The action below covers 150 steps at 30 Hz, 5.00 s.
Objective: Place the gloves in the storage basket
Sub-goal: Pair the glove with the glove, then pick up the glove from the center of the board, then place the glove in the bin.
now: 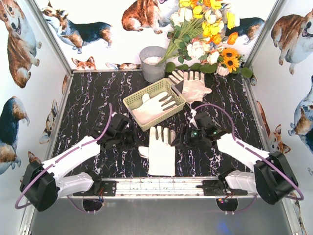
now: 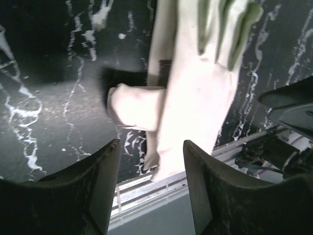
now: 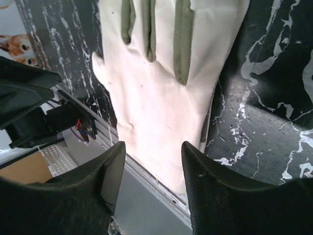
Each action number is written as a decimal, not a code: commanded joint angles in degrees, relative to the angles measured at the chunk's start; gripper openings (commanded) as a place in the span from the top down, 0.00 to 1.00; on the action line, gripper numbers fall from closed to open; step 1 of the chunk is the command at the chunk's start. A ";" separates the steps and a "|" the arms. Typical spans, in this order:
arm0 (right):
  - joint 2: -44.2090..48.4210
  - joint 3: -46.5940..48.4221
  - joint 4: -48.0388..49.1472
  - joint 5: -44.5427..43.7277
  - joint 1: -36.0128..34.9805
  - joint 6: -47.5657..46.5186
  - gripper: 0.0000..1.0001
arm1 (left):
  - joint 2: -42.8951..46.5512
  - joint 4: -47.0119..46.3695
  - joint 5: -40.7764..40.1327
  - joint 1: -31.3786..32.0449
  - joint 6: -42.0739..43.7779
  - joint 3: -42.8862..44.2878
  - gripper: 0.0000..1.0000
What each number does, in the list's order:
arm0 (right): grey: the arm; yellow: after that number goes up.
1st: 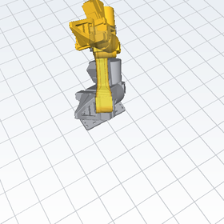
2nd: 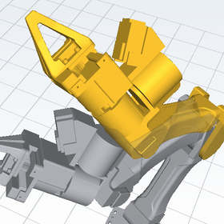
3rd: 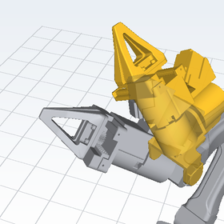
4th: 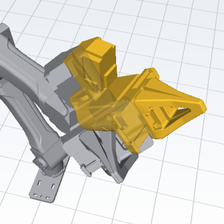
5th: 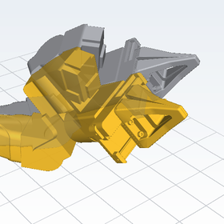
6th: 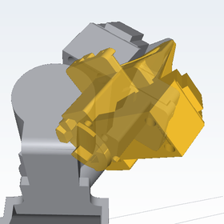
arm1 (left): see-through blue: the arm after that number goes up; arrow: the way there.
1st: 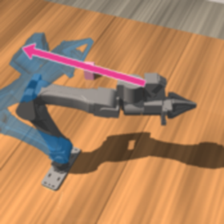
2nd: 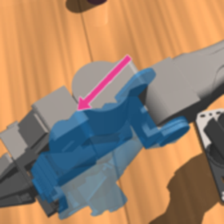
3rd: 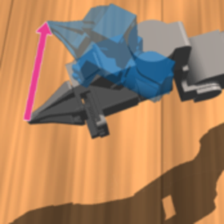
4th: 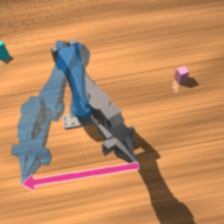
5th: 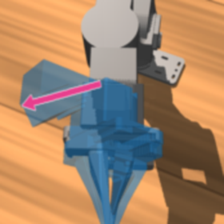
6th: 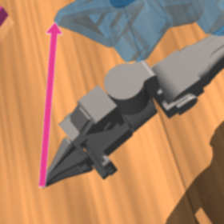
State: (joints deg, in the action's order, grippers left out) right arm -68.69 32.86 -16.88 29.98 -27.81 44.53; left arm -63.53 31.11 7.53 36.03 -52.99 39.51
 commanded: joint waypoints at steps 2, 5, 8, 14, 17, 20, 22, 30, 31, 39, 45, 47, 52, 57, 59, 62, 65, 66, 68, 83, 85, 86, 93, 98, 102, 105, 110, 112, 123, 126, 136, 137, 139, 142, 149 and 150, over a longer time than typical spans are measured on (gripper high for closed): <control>1.66 -3.56 4.52 3.07 0.37 2.95 0.46 | -4.23 -6.04 8.05 1.07 2.15 2.23 0.54; 0.51 -6.23 9.75 4.09 0.39 5.98 0.44 | -8.87 -9.83 10.50 2.29 2.59 3.18 0.56; -0.85 -7.92 12.88 3.97 0.35 7.44 0.41 | -12.78 -12.32 11.12 2.85 3.24 5.51 0.61; -4.34 -9.62 16.57 4.21 0.63 7.92 0.38 | -19.42 -19.09 13.32 2.90 2.78 1.85 0.68; -6.45 -10.44 18.65 4.45 0.98 8.23 0.37 | -21.01 -18.64 12.38 2.90 3.53 0.50 0.69; -9.30 -11.15 22.05 5.54 1.01 9.22 0.37 | -21.71 -19.27 12.36 2.90 4.01 -1.35 0.69; -11.43 -11.55 24.87 6.31 1.01 9.95 0.37 | -22.16 -19.66 12.32 2.89 4.22 -2.57 0.69; -19.79 -11.51 32.63 8.34 0.13 11.78 0.37 | -23.59 -19.15 10.66 2.84 4.92 -4.42 0.69; -20.38 -11.53 33.37 8.34 -0.18 12.09 0.38 | -23.91 -19.07 10.59 2.90 5.04 -4.44 0.69; -24.25 -8.98 36.13 9.69 -2.31 12.68 0.40 | -23.62 -18.23 10.30 2.85 5.42 -4.43 0.70; -24.04 -8.45 37.40 9.76 -2.95 13.08 0.67 | -22.41 -18.16 10.44 2.90 5.53 -4.16 0.70; -22.73 -8.60 37.19 9.59 -2.95 13.12 0.87 | -21.02 -18.07 10.08 2.90 5.53 -3.66 0.69; -16.72 -7.92 30.98 8.40 -2.83 11.38 1.00 | -16.55 -15.26 8.21 2.82 5.38 -1.49 0.62; -8.55 -6.40 21.58 7.28 -1.70 8.11 1.00 | -11.07 -13.62 7.20 2.23 3.75 -0.94 0.48; -5.87 -5.80 19.02 7.56 -0.78 7.24 1.00 | -8.79 -13.83 7.51 1.97 2.91 -1.41 0.42; -2.41 -3.44 12.88 8.37 0.16 4.26 1.00 | -5.72 -13.97 8.33 1.61 2.08 -1.73 0.31; 0.99 -0.28 5.96 9.16 1.28 0.25 1.00 | -2.32 -14.57 9.07 1.04 1.03 -2.32 0.19; 2.22 0.75 4.21 9.66 1.80 -0.34 1.00 | -1.16 -15.43 9.81 0.71 0.54 -2.78 0.14; 4.14 2.91 1.16 10.73 2.78 -1.15 1.00 | 1.11 -18.17 12.26 0.18 -0.84 -4.09 0.05; 10.34 18.71 9.65 14.30 3.53 8.89 1.00 | 8.59 -40.39 23.43 -0.35 -13.39 -4.89 0.00; 10.08 20.38 12.10 14.67 3.50 10.97 1.00 | 8.60 -40.63 23.75 -0.41 -14.09 -4.23 0.00; 9.88 21.11 13.34 14.84 3.49 12.02 1.00 | 8.60 -40.28 23.57 -0.43 -14.15 -3.67 0.00; 8.68 25.20 16.80 17.94 3.47 15.51 1.00 | 8.08 -45.01 23.38 -0.44 -17.01 0.24 0.00; 8.80 24.58 18.77 19.63 3.47 17.02 1.00 | 7.84 -45.26 21.46 -0.44 -16.36 6.17 0.01; 9.47 22.55 21.83 19.43 3.47 19.45 1.00 | 7.55 -44.77 19.57 -0.38 -16.26 9.01 0.15; 10.12 22.17 21.42 18.83 3.47 19.28 1.00 | 8.80 -41.31 16.14 -0.43 -15.17 10.24 0.24; 10.65 22.10 20.19 18.41 3.47 18.47 1.00 | 9.56 -38.33 13.99 -0.38 -14.98 10.24 0.49; 10.66 22.24 19.02 18.44 3.47 17.66 1.00 | 9.76 -37.67 13.35 -0.41 -14.99 10.37 0.59; 11.25 21.95 14.92 15.00 3.38 17.61 0.91 | 11.88 -34.22 9.38 -0.37 -15.69 12.79 1.00; 11.64 20.48 16.89 11.22 3.38 21.60 0.36 | 12.45 -31.59 6.99 -0.38 -16.63 14.78 1.00; 9.17 16.64 31.12 7.61 -0.22 36.87 0.00 | 10.79 -31.87 2.47 -0.35 -20.58 20.34 1.00; 8.70 16.66 32.41 7.13 -0.89 38.54 0.00 | 10.45 -31.73 2.34 -0.35 -20.39 20.87 1.00; 7.85 16.81 33.88 5.91 -2.13 41.67 0.00 | 9.91 -31.75 2.23 -0.36 -20.19 21.38 1.00; 7.18 17.11 36.50 3.79 -3.55 45.36 0.00 | 9.36 -32.26 2.31 -0.35 -20.22 21.37 1.00; 5.76 18.80 41.16 2.11 -5.49 53.87 0.00 | 8.80 -32.65 3.31 -0.27 -21.29 21.05 1.00; 5.94 18.88 41.94 1.53 -5.50 54.24 0.00 | 8.70 -32.68 3.80 -0.32 -21.75 21.01 1.00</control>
State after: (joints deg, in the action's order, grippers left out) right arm -63.13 49.30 17.23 34.13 -32.64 92.99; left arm -54.94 1.21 10.22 36.03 -73.60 59.02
